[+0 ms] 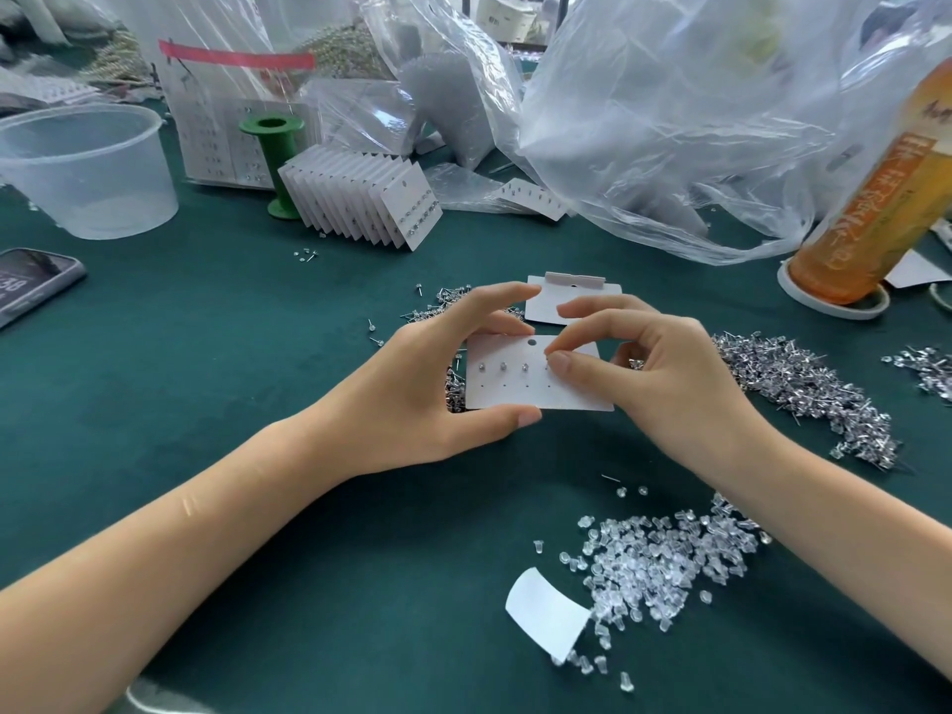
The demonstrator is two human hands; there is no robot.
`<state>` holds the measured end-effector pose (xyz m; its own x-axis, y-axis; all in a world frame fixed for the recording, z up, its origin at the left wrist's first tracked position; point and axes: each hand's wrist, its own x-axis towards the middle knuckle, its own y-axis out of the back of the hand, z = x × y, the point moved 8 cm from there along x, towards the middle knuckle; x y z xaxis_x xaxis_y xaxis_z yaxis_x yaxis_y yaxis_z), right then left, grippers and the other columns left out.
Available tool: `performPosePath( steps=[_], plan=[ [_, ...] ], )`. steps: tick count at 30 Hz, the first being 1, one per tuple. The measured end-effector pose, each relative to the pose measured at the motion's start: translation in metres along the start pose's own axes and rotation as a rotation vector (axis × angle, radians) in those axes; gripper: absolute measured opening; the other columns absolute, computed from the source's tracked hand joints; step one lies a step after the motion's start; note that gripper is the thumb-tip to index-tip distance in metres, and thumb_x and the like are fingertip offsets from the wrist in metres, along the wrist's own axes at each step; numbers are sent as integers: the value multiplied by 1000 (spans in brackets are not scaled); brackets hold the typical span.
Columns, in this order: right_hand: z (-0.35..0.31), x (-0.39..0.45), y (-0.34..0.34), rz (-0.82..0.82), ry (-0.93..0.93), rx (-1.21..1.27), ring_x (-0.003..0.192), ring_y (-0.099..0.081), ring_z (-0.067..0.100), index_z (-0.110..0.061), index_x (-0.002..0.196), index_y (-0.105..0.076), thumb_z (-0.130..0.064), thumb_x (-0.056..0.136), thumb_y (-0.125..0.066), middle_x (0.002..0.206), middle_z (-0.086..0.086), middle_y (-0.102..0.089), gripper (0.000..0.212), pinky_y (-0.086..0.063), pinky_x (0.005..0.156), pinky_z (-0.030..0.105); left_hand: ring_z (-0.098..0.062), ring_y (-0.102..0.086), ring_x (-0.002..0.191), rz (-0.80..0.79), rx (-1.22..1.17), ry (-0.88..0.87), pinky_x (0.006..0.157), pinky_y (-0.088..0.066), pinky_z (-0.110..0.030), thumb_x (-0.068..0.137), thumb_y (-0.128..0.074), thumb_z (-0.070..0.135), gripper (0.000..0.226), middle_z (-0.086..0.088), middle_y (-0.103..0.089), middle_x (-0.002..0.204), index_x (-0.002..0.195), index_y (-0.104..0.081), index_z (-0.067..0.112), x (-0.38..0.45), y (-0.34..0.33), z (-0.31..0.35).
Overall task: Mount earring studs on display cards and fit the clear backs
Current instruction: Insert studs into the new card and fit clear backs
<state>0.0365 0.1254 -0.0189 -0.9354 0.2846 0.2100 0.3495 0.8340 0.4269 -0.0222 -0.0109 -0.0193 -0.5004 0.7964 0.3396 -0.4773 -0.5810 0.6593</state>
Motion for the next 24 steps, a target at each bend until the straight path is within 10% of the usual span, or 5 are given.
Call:
performPosePath(
  steps=[6,10,14,18,24],
  plan=[
    [4,-2,-3,-45,-64,29,51,-40,11,-29,83,-72,-17,78,-75,104,-14,-67,13,-39,55,19,-3,-54,116,1,-2,7,101,-39,-21,74,-75,34,76,8,-61,121,139,-37,23,0,1,0],
    [7,-5,10,-8,-155,111,90,-64,8,-29,105,-65,-28,75,-76,106,-9,-69,31,-51,81,27,-2,-53,118,24,-8,19,104,-37,-24,73,-74,38,77,11,-61,121,139,-35,29,-2,3,4],
    [14,-14,17,-79,-352,181,55,-60,8,-22,108,-65,-53,53,-72,78,-9,-73,64,-47,55,20,-2,-52,119,44,-29,-3,102,-36,-19,73,-76,37,78,10,-61,121,139,-34,31,-3,2,17],
    [13,-37,3,-344,-501,394,74,-72,20,-8,102,-71,-43,65,-70,91,10,-75,51,-46,44,19,1,-51,118,23,-5,-44,97,-36,-11,73,-76,41,81,13,-59,122,141,-32,32,-1,-6,34],
    [17,-50,20,-320,-540,483,67,-71,17,-16,83,-78,-40,55,-74,86,11,-75,37,-49,45,18,-2,-50,119,-35,27,-77,99,-39,-19,73,-71,47,80,16,-57,123,139,-26,43,8,-26,56]
  ],
)
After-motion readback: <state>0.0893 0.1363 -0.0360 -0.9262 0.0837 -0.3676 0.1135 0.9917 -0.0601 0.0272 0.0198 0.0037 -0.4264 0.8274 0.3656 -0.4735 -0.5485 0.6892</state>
